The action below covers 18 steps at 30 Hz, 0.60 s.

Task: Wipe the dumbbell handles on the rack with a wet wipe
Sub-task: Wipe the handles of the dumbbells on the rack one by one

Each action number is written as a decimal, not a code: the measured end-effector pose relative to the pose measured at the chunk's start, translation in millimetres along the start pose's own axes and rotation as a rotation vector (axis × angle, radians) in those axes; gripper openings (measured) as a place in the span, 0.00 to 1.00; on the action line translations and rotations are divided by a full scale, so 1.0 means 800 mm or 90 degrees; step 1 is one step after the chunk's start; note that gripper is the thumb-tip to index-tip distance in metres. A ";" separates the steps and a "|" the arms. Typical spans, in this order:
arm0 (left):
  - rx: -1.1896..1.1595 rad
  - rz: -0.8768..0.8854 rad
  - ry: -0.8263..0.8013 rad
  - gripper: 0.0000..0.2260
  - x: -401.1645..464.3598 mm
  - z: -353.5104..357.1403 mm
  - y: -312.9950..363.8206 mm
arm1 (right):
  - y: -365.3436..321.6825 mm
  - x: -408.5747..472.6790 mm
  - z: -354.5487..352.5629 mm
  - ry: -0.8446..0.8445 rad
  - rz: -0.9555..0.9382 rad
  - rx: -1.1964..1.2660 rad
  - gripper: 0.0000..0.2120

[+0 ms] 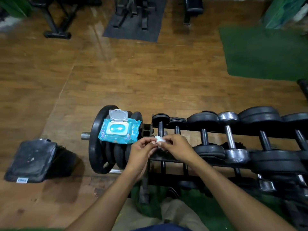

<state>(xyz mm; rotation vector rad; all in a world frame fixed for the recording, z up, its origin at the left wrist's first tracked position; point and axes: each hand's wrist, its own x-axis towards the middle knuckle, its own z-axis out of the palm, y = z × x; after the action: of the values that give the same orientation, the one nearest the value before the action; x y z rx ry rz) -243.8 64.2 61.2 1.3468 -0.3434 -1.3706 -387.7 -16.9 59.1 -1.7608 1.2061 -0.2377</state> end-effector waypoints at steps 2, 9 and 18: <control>0.051 0.005 0.008 0.05 -0.011 0.011 -0.012 | 0.010 -0.003 -0.015 -0.026 -0.040 -0.076 0.12; 0.182 0.026 0.039 0.06 -0.027 0.008 -0.038 | 0.013 -0.007 -0.047 0.012 -0.012 -0.006 0.05; 0.304 0.044 0.054 0.04 -0.016 -0.021 -0.057 | 0.018 -0.005 -0.052 0.045 0.027 -0.063 0.15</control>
<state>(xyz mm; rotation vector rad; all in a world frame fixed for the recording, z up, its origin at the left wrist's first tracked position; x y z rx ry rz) -255.8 97.6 26.0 1.7592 -0.6840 -1.2110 -423.9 -39.5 71.2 -1.8226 1.3245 -0.2198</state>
